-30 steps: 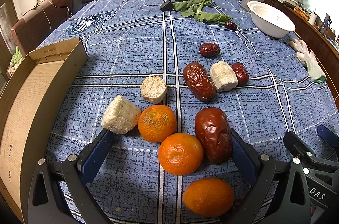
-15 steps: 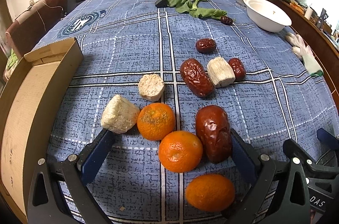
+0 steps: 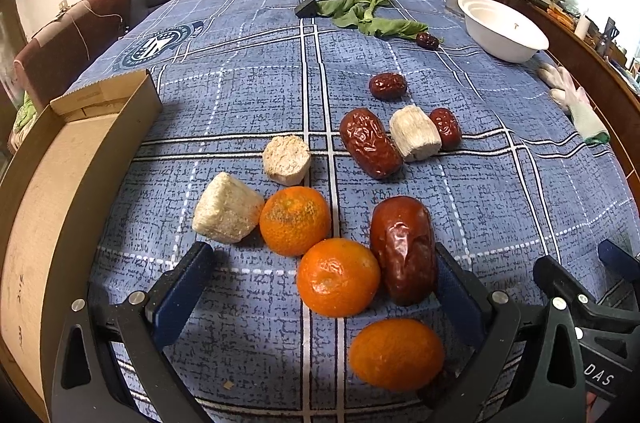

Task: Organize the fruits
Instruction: 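Grasp an orange with the left gripper while the right gripper grasps the red tomato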

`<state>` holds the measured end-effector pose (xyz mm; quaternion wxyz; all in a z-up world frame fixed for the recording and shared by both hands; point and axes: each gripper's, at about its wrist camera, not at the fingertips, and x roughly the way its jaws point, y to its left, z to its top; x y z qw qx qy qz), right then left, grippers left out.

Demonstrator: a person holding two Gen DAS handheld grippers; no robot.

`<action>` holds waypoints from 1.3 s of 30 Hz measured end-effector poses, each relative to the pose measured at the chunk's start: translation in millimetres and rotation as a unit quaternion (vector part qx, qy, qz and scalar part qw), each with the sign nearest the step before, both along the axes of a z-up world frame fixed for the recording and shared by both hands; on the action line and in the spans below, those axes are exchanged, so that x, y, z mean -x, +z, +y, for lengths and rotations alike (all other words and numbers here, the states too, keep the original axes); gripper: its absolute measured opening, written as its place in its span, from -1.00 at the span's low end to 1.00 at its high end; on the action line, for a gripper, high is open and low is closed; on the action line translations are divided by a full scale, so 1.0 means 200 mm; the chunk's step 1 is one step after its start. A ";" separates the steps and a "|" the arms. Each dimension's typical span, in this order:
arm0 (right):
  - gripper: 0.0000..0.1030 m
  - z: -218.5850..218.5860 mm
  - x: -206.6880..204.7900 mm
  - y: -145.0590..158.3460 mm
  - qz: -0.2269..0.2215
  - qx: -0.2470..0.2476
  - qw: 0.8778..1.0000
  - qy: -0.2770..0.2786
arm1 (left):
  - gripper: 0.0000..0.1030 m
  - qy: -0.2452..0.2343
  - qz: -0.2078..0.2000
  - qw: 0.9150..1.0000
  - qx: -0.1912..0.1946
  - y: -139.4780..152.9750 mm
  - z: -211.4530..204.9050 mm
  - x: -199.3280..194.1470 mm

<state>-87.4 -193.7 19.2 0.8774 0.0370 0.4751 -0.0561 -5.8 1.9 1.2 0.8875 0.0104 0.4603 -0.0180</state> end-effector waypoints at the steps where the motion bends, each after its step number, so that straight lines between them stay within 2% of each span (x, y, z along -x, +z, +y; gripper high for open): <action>1: 1.00 0.00 0.00 0.00 0.000 0.000 1.000 -0.001 | 1.00 -0.002 0.002 1.000 0.000 0.00 0.00 0.00; 8: 1.00 0.00 0.00 0.00 0.000 0.001 1.000 -0.001 | 0.98 -0.036 0.021 0.999 0.003 0.01 0.01 0.04; 10: 1.00 0.00 0.00 0.00 0.000 0.001 1.000 -0.001 | 0.74 -0.047 0.019 0.998 0.033 0.04 0.05 0.08; 11: 0.99 0.00 0.00 0.00 0.000 0.001 1.000 -0.001 | 0.70 -0.050 0.013 0.997 0.049 0.08 0.07 0.10; 13: 1.00 0.00 0.00 0.00 0.000 0.001 1.000 -0.001 | 0.64 -0.044 -0.016 0.997 0.066 0.18 0.15 0.15; 16: 1.00 0.00 0.00 0.00 0.000 0.001 1.000 -0.001 | 0.64 -0.020 -0.083 0.994 0.072 0.38 0.31 0.26; 19: 0.99 0.00 -0.01 0.00 0.006 -0.002 1.000 0.005 | 0.64 0.011 -0.142 0.986 0.082 0.55 0.49 0.36; 20: 0.97 -0.02 0.00 0.02 0.008 -0.013 1.000 0.004 | 0.64 0.020 -0.158 0.984 0.081 0.60 0.55 0.39; 22: 0.75 -0.05 0.04 0.07 -0.006 -0.048 0.999 0.002 | 0.64 0.031 -0.187 0.979 0.079 0.67 0.64 0.45; 24: 0.75 -0.07 0.13 0.17 -0.043 -0.079 0.996 0.003 | 0.65 0.030 -0.201 0.976 0.075 0.69 0.70 0.48; 26: 0.76 -0.06 0.22 0.25 -0.077 -0.076 0.994 0.010 | 0.66 0.022 -0.196 0.977 0.076 0.67 0.71 0.49; 28: 0.78 -0.05 0.28 0.27 -0.091 -0.076 0.993 0.022 | 0.66 0.009 -0.171 0.981 0.089 0.59 0.69 0.47; 32: 0.78 0.02 0.35 0.25 -0.074 -0.086 0.992 0.060 | 0.60 -0.023 -0.108 0.985 0.133 0.43 0.59 0.42; 34: 0.74 0.07 0.35 0.23 -0.061 -0.081 0.992 0.076 | 0.06 -0.051 -0.070 0.984 0.155 0.35 0.52 0.38; 36: 0.62 0.11 0.36 0.21 -0.049 -0.081 0.991 0.097 | -0.17 -0.067 -0.042 0.982 0.171 0.29 0.48 0.35; 39: 0.53 0.17 0.35 0.19 -0.043 -0.076 0.989 0.122 | -0.17 -0.081 -0.019 0.978 0.190 0.24 0.42 0.33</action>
